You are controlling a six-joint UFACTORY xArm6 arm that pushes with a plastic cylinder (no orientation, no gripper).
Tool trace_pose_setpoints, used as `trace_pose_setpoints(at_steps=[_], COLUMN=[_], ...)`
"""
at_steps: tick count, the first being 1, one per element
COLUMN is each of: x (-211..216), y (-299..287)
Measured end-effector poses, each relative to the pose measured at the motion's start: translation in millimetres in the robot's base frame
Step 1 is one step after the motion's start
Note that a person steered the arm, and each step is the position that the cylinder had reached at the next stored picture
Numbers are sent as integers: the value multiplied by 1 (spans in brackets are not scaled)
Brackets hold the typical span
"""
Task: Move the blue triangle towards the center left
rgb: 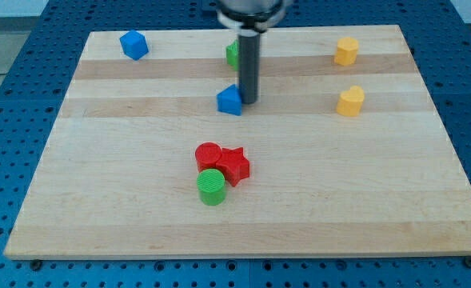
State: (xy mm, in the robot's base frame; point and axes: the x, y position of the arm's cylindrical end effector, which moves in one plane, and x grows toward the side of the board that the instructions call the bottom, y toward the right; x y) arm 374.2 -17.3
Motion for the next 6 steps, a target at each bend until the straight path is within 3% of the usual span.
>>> trace_pose_setpoints(at_steps=[3, 5, 6], x=[32, 34, 32], y=[-19, -133, -146])
